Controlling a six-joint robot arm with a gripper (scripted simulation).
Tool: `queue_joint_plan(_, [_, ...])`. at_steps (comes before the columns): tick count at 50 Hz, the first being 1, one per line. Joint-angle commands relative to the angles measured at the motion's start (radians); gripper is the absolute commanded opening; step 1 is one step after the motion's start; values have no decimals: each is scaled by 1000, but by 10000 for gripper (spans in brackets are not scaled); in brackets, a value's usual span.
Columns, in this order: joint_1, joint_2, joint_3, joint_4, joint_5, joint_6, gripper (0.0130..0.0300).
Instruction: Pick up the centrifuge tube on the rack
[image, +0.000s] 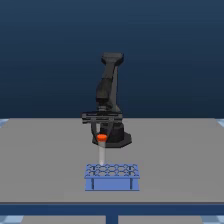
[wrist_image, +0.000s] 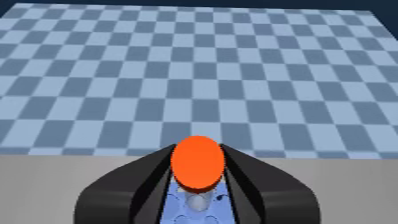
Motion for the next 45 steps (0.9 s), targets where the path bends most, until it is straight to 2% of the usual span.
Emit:
queue_joint_plan(1, [0,-5,-8,-56,-14,76,130])
queue_joint_plan(18, [0,-16,-26,-156,-35,177,130])
queue_joint_plan(45, [0,-17,-29,-170,-39,192,130])
